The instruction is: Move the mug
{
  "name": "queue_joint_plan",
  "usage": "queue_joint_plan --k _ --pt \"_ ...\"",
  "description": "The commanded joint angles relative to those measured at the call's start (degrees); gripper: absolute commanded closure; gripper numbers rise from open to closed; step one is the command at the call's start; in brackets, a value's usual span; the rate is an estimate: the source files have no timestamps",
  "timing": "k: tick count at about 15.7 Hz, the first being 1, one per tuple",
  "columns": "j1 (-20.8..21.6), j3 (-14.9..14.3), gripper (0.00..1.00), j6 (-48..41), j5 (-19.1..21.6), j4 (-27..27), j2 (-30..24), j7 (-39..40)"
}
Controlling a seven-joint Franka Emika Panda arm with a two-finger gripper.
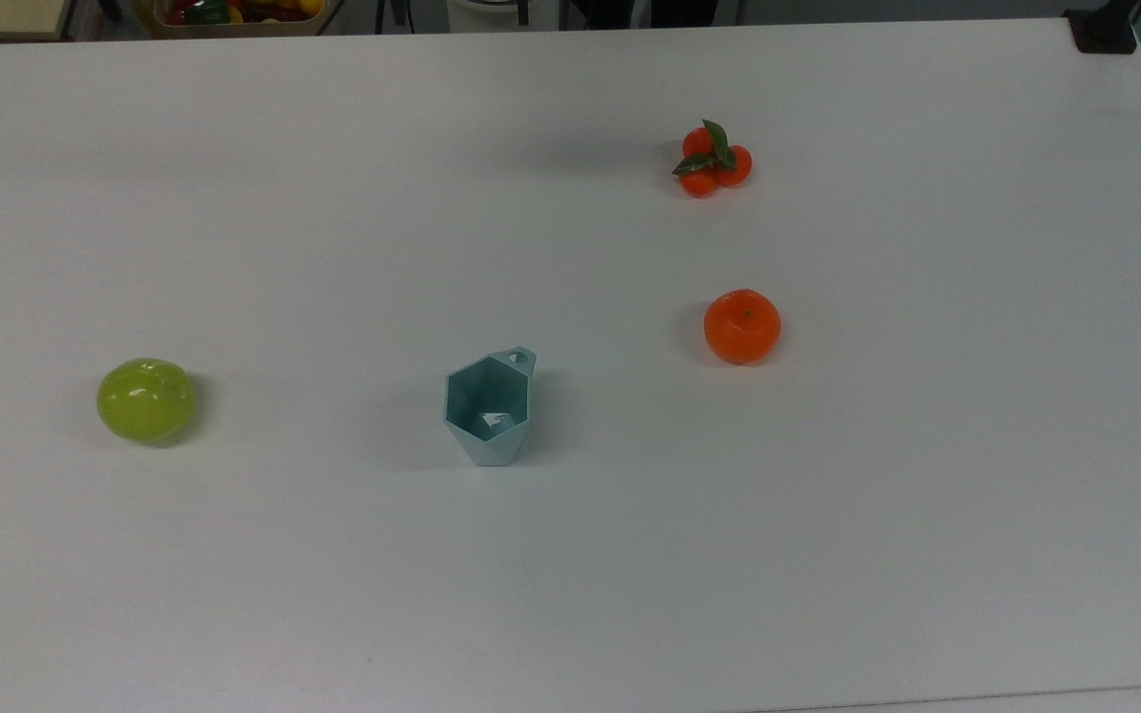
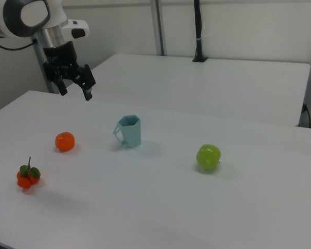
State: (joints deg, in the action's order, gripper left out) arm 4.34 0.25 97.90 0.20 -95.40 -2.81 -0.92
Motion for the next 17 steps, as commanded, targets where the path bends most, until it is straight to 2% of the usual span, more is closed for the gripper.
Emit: queue_joint_plan --k 1,7,15,17 --pt "0.8 0.4 0.0 1.1 0.8 -0.1 0.4 -1.3" --pt "1.2 0.4 0.0 4.6 1.4 0.3 3.1 -2.9" --pt "2.0 0.5 0.0 15.5 1.1 0.4 8.1 -13.7" --pt "1.9 0.5 0.0 16.5 0.9 0.5 9.8 -14.4"
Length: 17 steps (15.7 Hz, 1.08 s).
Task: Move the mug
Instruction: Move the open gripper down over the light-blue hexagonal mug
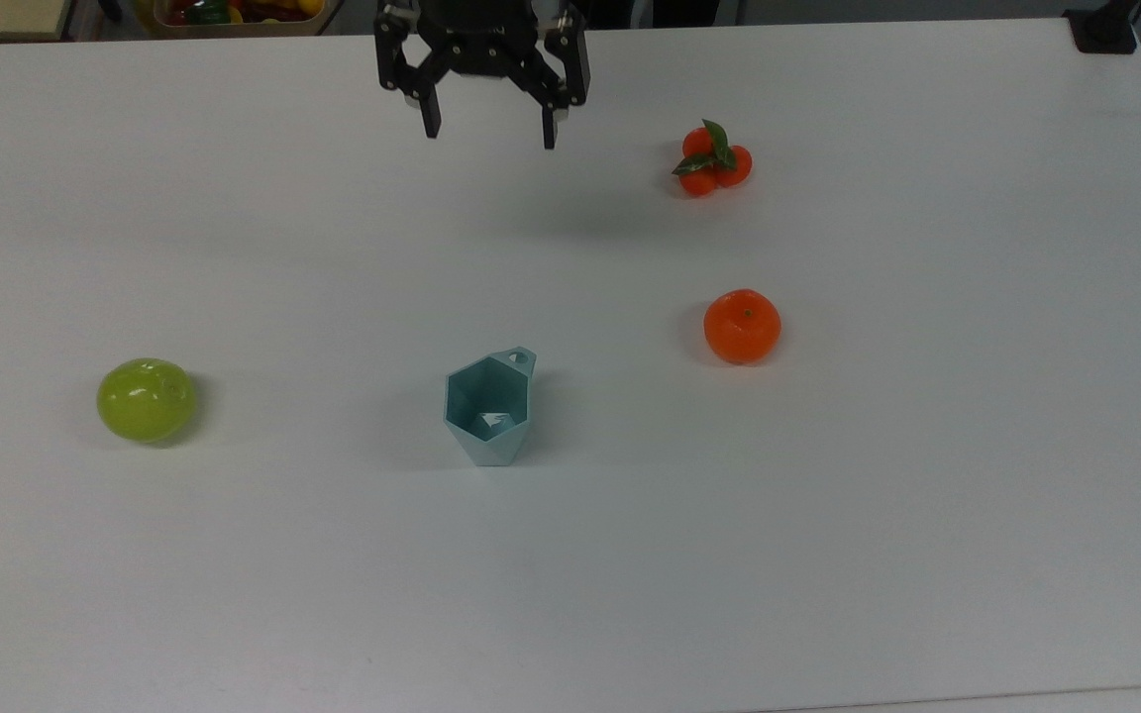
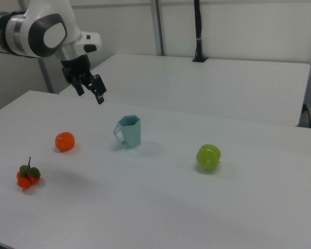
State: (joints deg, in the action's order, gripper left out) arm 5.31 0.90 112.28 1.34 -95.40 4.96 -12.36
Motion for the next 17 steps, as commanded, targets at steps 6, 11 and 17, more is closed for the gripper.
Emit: queue_joint_plan --k 6,11,17 --pt "1.4 -0.1 0.0 7.6 -1.4 2.2 7.7 -7.0" --pt "2.4 -0.1 0.0 13.5 -5.7 2.2 12.0 -14.9" --pt "2.6 -0.1 0.0 18.1 -8.1 2.2 17.1 -17.8"
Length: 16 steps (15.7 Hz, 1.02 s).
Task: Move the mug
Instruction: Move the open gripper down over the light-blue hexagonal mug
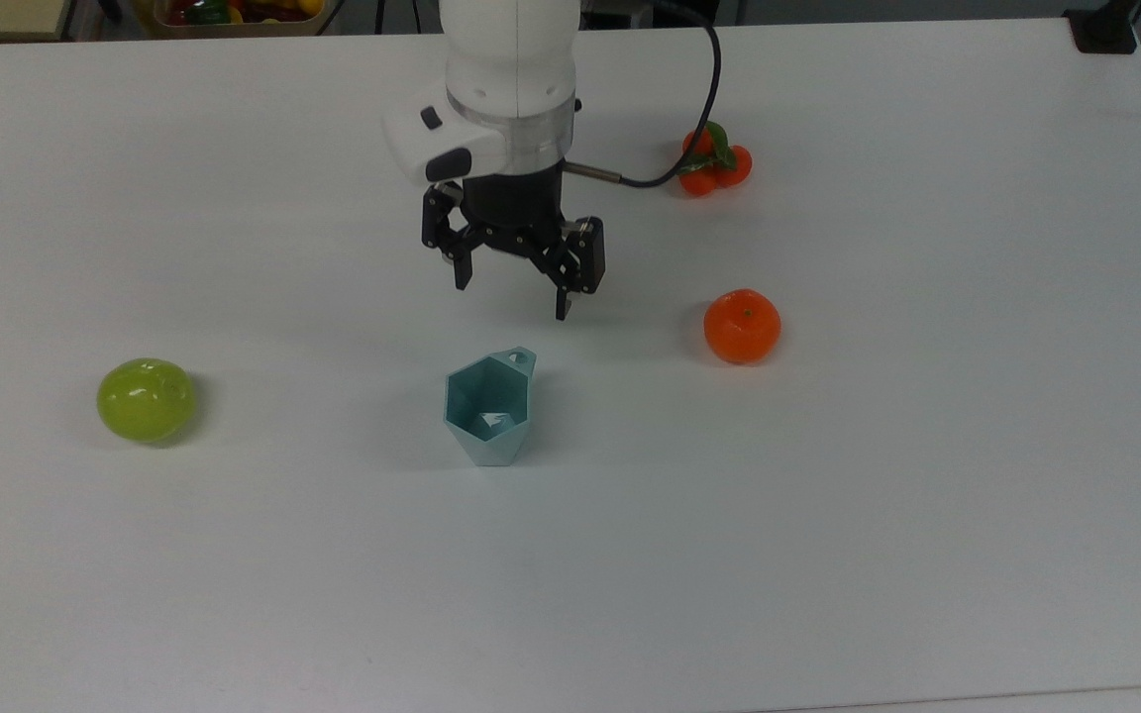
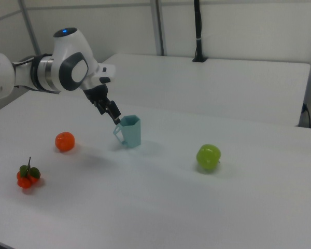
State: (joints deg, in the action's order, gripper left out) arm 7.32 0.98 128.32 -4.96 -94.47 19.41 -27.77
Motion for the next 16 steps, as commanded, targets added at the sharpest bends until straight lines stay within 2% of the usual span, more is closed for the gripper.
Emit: queue_joint_plan --k 1,6,11,13,16 --pt "0.5 -0.2 0.0 2.6 -1.8 1.3 3.1 -2.4" --pt "0.5 -0.2 0.0 4.7 -3.3 1.0 5.7 -2.3" --pt "0.5 -0.2 0.1 8.3 -3.5 1.0 8.4 -2.3" --pt "0.5 -0.2 0.11 8.3 -3.6 1.0 9.1 -2.3" --pt "0.9 -0.2 0.2 9.0 -4.0 1.0 9.5 -2.2"
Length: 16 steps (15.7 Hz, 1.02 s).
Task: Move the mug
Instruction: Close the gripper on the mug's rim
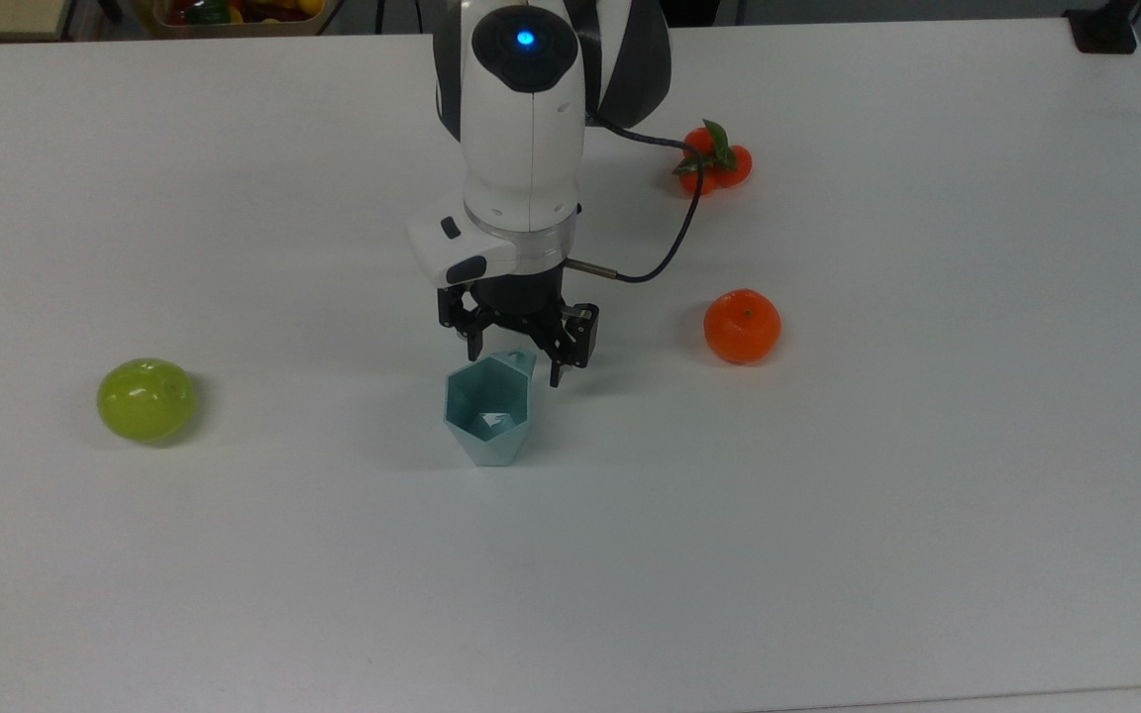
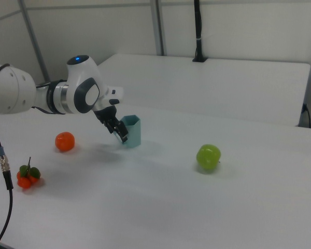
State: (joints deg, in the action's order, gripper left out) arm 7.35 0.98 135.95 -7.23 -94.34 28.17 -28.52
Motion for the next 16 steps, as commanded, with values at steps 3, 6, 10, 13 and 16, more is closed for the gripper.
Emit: queue_joint_plan --k 3,6,10,13,16 --pt "1.0 -0.2 0.32 2.0 -2.9 0.8 1.3 -1.4" --pt "1.0 -0.2 0.38 2.0 -2.9 0.8 1.7 -1.4" --pt "1.0 -0.2 0.52 2.0 -2.8 0.8 1.7 -1.4" --pt "1.0 -0.2 0.6 2.0 -2.9 0.8 1.8 -1.4" --pt "1.0 -0.2 0.72 2.0 -3.0 0.8 1.8 -1.3"
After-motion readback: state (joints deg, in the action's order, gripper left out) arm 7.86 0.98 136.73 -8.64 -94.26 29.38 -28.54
